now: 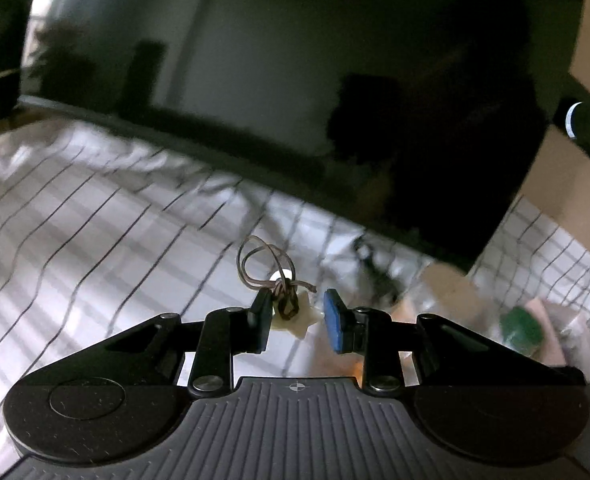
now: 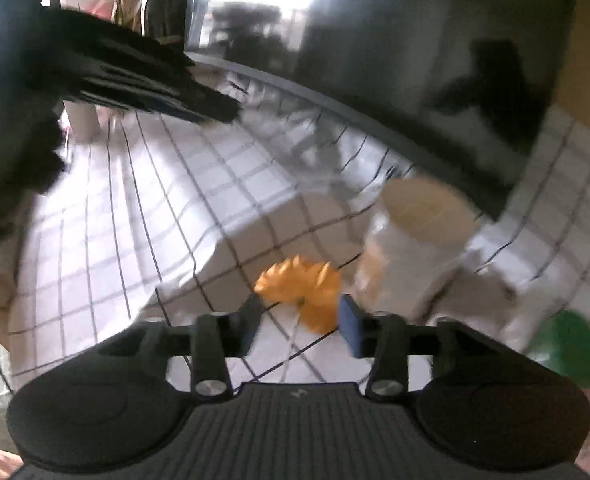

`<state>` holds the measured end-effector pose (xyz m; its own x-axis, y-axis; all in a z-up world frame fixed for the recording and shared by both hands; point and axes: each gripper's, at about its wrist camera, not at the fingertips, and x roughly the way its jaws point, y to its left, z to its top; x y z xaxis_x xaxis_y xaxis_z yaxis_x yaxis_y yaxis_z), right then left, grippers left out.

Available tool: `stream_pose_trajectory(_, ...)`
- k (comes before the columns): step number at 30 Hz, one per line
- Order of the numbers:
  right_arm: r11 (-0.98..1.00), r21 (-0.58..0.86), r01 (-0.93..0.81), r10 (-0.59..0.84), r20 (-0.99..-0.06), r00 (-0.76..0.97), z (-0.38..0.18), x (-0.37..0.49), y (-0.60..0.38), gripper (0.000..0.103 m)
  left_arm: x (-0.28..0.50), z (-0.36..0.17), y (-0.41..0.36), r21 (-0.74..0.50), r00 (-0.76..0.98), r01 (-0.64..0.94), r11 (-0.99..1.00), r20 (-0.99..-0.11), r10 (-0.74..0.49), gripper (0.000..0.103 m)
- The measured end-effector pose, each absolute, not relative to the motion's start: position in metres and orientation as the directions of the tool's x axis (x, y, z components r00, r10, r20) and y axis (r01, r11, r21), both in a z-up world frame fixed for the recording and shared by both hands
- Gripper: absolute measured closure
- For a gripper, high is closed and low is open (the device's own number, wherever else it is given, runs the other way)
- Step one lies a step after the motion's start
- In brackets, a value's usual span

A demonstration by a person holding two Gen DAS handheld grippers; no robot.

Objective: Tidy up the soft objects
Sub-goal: 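Carry the keychain with the left gripper while the right gripper carries the flower toward the box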

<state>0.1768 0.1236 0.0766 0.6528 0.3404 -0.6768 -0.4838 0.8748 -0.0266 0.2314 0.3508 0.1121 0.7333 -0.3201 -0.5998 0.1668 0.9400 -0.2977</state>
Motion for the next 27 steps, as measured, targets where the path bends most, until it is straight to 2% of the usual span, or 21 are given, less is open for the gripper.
stream_pose_trajectory(4, 0.903, -0.021, -0.429, 0.292, -0.702, 0.649, 0.053, 0.197, 0.136, 0.083, 0.227, 0.098, 0.374, -0.304, 0.718, 0.138, 0.943, -0.625, -0.307, 0.071)
stream_pose_trajectory(10, 0.907, 0.027, -0.420, 0.300, -0.742, 0.599, 0.035, 0.219, 0.139, 0.085, 0.228, 0.085, 0.387, -0.322, 0.709, 0.113, 0.940, -0.637, -0.304, 0.071)
stream_pose_trajectory(13, 0.910, 0.018, -0.413, 0.287, -0.747, 0.600, 0.031, 0.225, 0.146, 0.099, 0.231, 0.083, 0.385, -0.330, 0.702, 0.124, 0.936, -0.637, -0.318, 0.071)
stream_pose_trajectory(14, 0.911, 0.019, -0.411, 0.285, -0.750, 0.597, 0.031, 0.227, 0.147, 0.100, 0.231, 0.083, 0.384, -0.333, 0.701, 0.129, 0.934, -0.636, -0.323, 0.071)
stream_pose_trajectory(21, 0.915, 0.042, -0.402, 0.321, -0.680, 0.660, 0.080, 0.209, 0.137, 0.100, 0.253, 0.101, 0.359, -0.325, 0.716, 0.198, 0.925, -0.597, -0.363, 0.071)
stream_pose_trajectory(27, 0.935, 0.047, -0.351, 0.316, -0.561, 0.766, 0.152, 0.201, 0.109, 0.100, 0.278, 0.146, 0.318, -0.257, 0.755, 0.306, 0.917, -0.522, -0.398, 0.071)
